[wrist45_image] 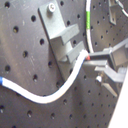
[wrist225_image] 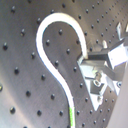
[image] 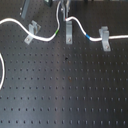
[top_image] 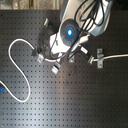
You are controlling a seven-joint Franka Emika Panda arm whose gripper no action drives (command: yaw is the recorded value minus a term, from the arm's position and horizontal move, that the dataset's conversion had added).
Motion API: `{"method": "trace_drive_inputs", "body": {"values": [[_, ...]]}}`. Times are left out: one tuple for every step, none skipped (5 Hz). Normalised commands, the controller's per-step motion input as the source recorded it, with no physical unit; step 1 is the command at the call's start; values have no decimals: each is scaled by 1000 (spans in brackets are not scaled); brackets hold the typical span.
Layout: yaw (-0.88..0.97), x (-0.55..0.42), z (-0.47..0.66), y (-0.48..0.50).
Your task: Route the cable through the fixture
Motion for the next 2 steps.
{"method": "trace_drive_inputs", "body": {"values": [[414, 190, -15, -316], [349, 152, -3, -291]]}}
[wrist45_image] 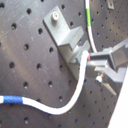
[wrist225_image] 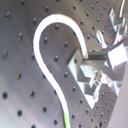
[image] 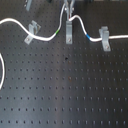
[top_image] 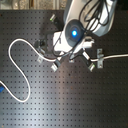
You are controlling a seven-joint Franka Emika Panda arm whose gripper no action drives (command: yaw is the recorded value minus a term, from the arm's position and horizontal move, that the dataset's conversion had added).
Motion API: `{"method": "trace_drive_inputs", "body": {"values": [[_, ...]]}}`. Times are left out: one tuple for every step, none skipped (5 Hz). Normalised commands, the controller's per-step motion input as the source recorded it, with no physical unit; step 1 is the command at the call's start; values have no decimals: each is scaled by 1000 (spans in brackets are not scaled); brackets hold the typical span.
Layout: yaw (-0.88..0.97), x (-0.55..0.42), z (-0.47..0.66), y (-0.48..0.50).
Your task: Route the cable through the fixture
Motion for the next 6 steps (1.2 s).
{"method": "trace_drive_inputs", "body": {"values": [[263, 44, 14, -166], [334, 85, 0, -7], [277, 141, -87, 332], [500, 120, 2, 509], [600, 148, 2, 443], [589, 190, -1, 415]]}}
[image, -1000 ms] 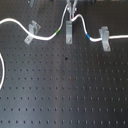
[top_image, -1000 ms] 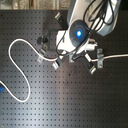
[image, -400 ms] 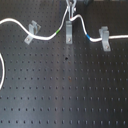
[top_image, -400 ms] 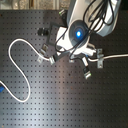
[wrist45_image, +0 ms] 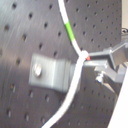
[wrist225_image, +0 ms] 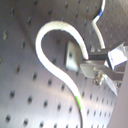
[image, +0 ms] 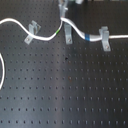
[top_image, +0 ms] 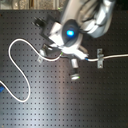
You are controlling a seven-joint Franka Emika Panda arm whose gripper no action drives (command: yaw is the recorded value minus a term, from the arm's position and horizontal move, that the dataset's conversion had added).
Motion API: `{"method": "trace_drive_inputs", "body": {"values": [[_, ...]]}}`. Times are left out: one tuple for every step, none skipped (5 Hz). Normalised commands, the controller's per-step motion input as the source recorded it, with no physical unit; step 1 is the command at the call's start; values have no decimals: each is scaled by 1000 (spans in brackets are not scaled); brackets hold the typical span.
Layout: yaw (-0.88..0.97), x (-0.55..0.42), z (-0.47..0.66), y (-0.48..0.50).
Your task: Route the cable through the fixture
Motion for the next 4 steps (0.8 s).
{"method": "trace_drive_inputs", "body": {"values": [[134, 12, -26, 20], [-69, -61, 8, 40], [-286, -109, 64, 41], [-274, -118, 109, 66]]}}
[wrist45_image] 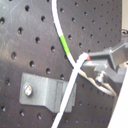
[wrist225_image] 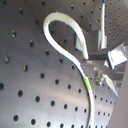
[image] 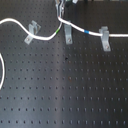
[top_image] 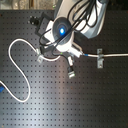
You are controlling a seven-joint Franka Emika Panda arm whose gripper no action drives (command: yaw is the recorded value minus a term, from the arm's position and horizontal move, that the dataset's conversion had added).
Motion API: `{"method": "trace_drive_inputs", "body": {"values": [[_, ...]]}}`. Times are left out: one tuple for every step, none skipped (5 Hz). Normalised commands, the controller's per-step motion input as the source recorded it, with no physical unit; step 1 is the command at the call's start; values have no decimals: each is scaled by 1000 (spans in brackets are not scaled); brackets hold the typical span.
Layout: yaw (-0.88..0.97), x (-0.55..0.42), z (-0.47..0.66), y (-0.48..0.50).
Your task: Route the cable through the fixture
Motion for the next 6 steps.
{"method": "trace_drive_inputs", "body": {"values": [[-286, 12, 231, 22], [-220, 189, 201, -71], [-223, 224, 124, -70], [-209, 207, 207, -51], [-183, 93, 394, -14], [-166, 14, 436, 78]]}}
